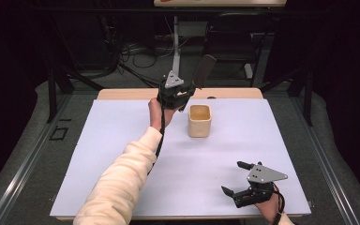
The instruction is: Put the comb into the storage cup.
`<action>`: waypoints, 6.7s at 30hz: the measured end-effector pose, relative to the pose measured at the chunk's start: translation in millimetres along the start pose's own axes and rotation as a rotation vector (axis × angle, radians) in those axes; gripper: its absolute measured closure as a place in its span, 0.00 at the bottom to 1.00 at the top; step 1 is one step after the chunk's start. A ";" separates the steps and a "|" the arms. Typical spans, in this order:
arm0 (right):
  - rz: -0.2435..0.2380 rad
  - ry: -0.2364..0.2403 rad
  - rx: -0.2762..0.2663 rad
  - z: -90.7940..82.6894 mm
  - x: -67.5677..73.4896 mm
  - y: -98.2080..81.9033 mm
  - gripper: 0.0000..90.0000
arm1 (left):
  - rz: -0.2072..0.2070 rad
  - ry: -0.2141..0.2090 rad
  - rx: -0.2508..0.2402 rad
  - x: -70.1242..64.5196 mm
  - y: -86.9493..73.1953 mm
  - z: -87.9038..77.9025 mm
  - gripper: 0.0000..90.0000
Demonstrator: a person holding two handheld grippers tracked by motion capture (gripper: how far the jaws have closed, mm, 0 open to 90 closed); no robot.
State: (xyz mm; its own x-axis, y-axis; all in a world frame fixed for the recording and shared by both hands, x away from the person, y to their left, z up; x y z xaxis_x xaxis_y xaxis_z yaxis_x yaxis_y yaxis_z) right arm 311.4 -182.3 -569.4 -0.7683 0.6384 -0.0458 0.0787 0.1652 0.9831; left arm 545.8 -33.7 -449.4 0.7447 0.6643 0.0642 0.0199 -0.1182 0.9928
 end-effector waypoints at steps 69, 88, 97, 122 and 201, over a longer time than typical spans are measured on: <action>0.008 -0.006 0.004 -0.8 -2.2 -0.6 0.00 | -0.042 -0.089 -0.030 -29.9 -5.4 33.0 0.80; 0.008 -0.008 0.001 -0.9 -2.7 -0.3 0.00 | -0.040 -0.096 -0.002 -31.4 -14.4 38.6 0.80; 0.007 -0.008 0.002 -1.0 -2.8 -0.5 0.00 | -0.040 -0.099 0.006 -31.6 -16.0 39.4 0.80; 0.007 -0.009 0.002 -0.9 -2.9 -0.5 0.00 | -0.038 -0.101 0.045 -28.8 -25.1 40.2 0.80; 0.005 0.003 0.012 0.4 -1.4 -2.2 0.00 | -0.049 -0.152 0.181 -38.1 -62.3 45.3 0.80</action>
State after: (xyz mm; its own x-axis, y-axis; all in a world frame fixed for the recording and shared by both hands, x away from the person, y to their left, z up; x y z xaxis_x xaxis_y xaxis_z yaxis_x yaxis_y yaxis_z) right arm 312.5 -183.2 -571.5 -0.7699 0.6369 -0.0405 0.0898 0.1709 0.9812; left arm 546.3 -85.1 -518.3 0.8318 0.5549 -0.0129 0.1673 -0.2283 0.9591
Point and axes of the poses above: each handheld gripper's, and its own axes: z roughly forward along the jaws, y roughly out of its top, x roughly to its left, the point moved 10 cm from there along z, roughly forward along the jaws, and after that the axes turned 15 degrees about -x, right-handed, at the moved point
